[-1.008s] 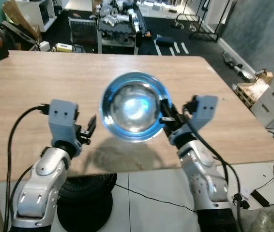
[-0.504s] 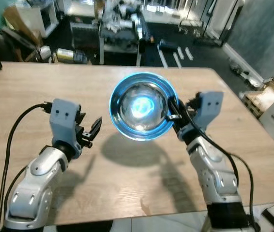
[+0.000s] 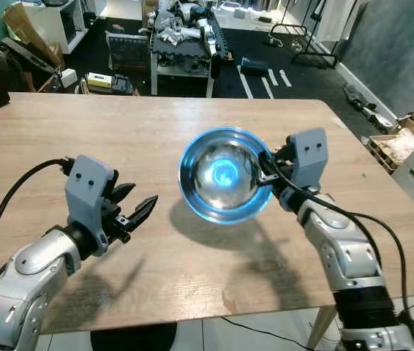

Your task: Setting the table

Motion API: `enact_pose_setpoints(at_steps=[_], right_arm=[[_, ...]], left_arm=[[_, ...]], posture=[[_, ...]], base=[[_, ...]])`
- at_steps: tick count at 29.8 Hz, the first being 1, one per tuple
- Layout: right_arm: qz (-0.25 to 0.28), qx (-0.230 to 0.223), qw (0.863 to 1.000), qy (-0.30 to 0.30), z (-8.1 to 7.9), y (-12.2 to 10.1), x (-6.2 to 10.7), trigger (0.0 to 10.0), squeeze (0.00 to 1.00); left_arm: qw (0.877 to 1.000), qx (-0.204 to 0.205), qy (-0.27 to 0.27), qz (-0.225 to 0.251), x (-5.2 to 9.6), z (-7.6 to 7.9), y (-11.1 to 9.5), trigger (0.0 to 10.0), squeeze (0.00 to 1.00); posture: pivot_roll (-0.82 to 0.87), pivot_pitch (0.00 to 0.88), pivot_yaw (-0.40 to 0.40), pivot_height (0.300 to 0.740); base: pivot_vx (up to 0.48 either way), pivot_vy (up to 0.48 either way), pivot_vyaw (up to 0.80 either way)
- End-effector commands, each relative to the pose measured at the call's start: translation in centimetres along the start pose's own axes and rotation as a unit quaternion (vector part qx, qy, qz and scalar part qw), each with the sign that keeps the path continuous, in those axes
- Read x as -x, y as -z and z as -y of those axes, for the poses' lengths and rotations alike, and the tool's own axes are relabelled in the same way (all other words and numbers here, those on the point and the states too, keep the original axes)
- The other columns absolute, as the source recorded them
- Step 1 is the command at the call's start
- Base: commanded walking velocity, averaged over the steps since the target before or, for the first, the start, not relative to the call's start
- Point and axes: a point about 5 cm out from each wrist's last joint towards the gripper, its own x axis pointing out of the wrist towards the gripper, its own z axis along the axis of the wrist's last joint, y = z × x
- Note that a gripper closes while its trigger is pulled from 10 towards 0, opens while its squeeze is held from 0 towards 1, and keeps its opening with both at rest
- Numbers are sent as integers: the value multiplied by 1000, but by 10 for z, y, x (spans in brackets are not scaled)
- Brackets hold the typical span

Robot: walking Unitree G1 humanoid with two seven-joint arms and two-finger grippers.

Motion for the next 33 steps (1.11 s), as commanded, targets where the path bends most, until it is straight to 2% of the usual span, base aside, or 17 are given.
enact_pose_setpoints(at_steps=[1,5,7,11,15,18,19,21,25,29,30,32,33], right_arm=[[6,7,1000,-5,6,-7,0,10000,0],[-10,33,999,-17,14,-9,2,10000,0],[-38,48,997,-49,16,-9,5,10000,0],[-60,70,993,-78,19,-10,8,10000,0],[-67,73,991,-89,23,-11,10,10000,0],[-91,105,978,-153,36,-17,21,10000,0],[-106,132,969,-182,40,-18,26,10000,0],[-111,136,966,-188,40,-17,27,10000,0],[-136,153,950,-237,36,-12,35,10000,0],[-136,155,946,-250,33,-10,37,10000,4],[-134,159,945,-252,32,-10,37,10000,420],[-134,163,944,-255,32,-10,36,10000,420],[-127,155,946,-254,31,-11,35,10000,1000]], left_arm=[[1000,4,13,-11,3,3,3,10000,0],[1000,5,14,-11,3,4,3,10000,0],[1000,10,15,-12,2,6,4,10000,0],[1000,12,18,-14,3,8,5,10000,0],[1000,12,20,-15,3,9,5,10000,0],[999,12,23,-18,4,9,5,10000,0],[999,12,24,-19,5,9,6,10000,0],[999,12,24,-19,5,9,6,10000,0],[999,14,25,-20,4,12,7,10000,0],[999,15,25,-21,4,12,7,10000,0],[999,15,25,-22,4,12,7,10000,0],[999,14,25,-22,4,12,7,10000,0],[999,14,25,-22,4,12,7,10000,0]], posture=[[48,56,-23,740],[46,62,-24,740],[43,66,-23,740],[42,70,-23,740],[43,72,-22,740],[39,77,-22,740],[36,78,-24,740],[36,78,-24,740],[38,83,-25,740],[38,85,-22,740],[37,85,-20,740],[37,85,-20,740],[37,84,-18,740]], base=[[0,0,0],[0,0,0],[0,0,0],[0,0,0],[0,0,0],[0,0,0],[0,0,0],[0,0,0],[0,0,0],[0,0,0],[0,0,0],[0,0,0],[0,0,0]])
